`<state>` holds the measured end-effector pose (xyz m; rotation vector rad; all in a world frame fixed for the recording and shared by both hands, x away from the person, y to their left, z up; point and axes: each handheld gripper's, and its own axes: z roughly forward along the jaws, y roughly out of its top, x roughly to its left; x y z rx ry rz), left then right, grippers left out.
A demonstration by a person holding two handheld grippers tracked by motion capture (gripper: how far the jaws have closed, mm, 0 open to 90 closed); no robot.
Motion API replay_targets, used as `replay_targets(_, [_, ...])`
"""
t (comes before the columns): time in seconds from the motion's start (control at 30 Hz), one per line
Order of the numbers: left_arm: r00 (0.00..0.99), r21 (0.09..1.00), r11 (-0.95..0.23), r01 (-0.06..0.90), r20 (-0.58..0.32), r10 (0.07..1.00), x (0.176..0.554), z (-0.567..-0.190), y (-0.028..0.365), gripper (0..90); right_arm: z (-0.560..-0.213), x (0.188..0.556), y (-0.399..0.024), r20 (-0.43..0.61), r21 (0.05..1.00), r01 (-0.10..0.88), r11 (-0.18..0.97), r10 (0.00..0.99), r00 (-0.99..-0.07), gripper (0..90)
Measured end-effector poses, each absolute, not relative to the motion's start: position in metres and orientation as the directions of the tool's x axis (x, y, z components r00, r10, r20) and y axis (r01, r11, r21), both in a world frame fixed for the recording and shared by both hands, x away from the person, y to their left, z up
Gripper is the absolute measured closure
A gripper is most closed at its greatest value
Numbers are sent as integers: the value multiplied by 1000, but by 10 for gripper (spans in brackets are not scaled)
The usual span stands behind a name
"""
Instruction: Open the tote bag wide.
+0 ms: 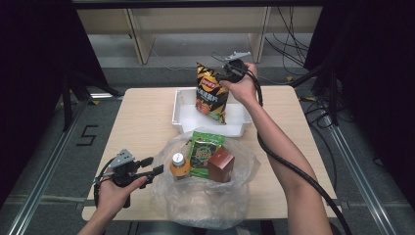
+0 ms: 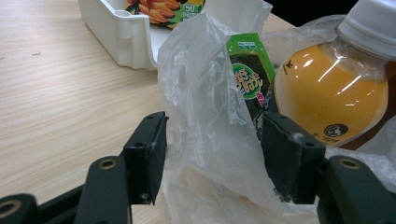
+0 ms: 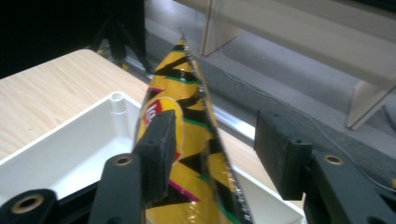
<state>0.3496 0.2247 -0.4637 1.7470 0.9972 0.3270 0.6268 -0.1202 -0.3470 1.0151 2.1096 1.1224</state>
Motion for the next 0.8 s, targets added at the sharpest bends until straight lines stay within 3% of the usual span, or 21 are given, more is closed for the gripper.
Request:
replay_targets(0.2, [605,877,-94,472,-244,758,349,-463,224,412,-343,625,-127,-145,866,329,376,820,-554,456])
replay_targets(0.5, [608,879,-98,467,-239,757,348,-463,224,412,-336,608,-132,-96,894,334,300,854,-511,444])
replay_targets(0.8, [602,876,-104,471,-233,764,348,-461,224,412,-327,587,-141,-71,908,326,262,865,-497,507])
